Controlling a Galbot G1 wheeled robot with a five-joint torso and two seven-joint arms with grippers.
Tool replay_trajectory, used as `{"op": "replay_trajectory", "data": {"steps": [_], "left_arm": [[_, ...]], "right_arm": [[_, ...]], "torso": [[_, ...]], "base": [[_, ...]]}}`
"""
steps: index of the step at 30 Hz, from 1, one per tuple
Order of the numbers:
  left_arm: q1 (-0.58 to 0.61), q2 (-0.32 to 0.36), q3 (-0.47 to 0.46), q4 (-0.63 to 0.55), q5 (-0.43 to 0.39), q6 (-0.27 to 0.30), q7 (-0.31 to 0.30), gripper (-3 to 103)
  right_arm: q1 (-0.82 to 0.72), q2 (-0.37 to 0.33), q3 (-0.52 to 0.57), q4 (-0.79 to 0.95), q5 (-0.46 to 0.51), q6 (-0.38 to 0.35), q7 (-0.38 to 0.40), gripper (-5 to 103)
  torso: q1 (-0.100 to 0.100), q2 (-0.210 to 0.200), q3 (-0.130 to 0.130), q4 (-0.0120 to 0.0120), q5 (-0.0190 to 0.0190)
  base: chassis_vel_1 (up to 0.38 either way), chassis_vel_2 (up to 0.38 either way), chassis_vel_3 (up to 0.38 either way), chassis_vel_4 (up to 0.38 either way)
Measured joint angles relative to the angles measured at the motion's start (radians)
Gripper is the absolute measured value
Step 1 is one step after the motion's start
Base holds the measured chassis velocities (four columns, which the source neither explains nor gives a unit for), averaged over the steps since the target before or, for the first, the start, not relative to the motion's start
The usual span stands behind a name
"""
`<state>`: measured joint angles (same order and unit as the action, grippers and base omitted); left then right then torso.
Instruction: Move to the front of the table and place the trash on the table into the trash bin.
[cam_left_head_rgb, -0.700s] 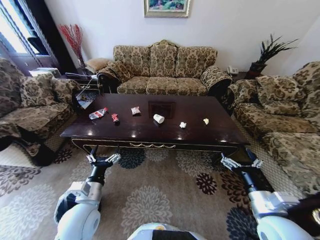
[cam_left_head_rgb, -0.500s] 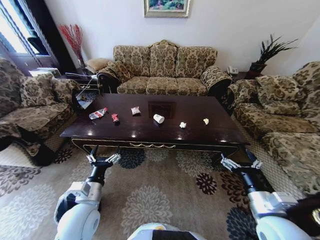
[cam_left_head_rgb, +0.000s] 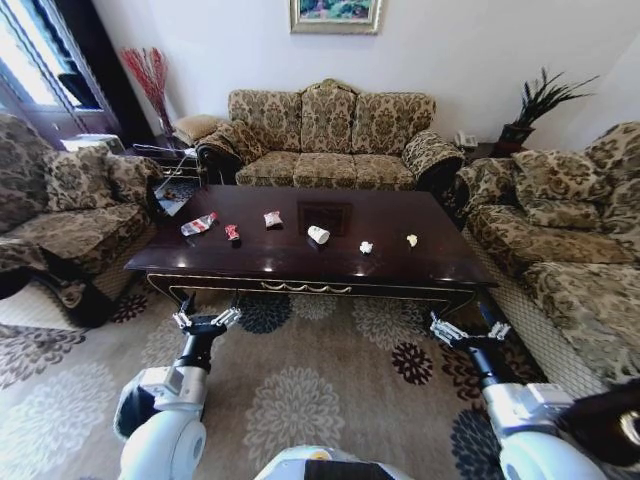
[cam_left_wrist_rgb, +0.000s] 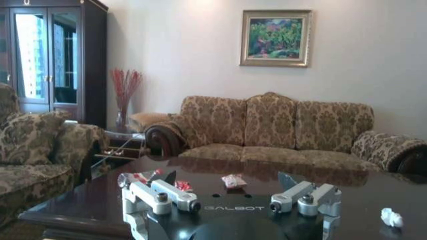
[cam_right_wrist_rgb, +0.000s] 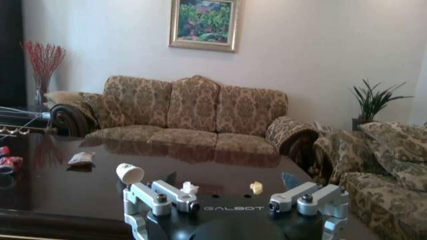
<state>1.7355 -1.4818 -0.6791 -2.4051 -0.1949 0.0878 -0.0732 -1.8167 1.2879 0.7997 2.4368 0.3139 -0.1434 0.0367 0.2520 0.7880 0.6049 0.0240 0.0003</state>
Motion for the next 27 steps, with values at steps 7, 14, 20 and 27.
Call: {"op": "replay_trajectory", "data": {"steps": [7,14,20,27], "left_arm": [[-0.002,0.001,-0.001,0.003,-0.001,-0.003,0.001,100],[0.007,0.004,-0.006,0.007,-0.003,-0.017,0.003,100],[0.008,0.005,-0.004,0.010,0.001,-0.018,0.006,100],[0.013,0.001,-0.005,0.009,0.008,-0.025,0.007,100]], "right_arm": [[0.007,-0.002,-0.003,-0.007,-0.004,0.008,0.003,100],[0.003,0.017,-0.022,-0.001,-0.055,0.009,-0.012,100],[0.003,0.024,-0.028,0.000,-0.085,0.014,-0.012,100],[-0.001,0.031,-0.039,-0.008,-0.109,0.029,-0.016,100]], "torso": [[-0.001,0.000,0.000,-0.0002,0.0001],[0.001,0.000,0.000,0.0000,0.0000],[0.000,0.000,0.000,0.0000,0.0000],[0.000,0.000,0.000,-0.0001,0.0001]], "base": [[0.070,-0.080,-0.083,0.074],[0.000,0.000,0.000,0.000],[0.000,0.000,0.000,0.000],[0.039,0.028,-0.027,-0.026]]}}
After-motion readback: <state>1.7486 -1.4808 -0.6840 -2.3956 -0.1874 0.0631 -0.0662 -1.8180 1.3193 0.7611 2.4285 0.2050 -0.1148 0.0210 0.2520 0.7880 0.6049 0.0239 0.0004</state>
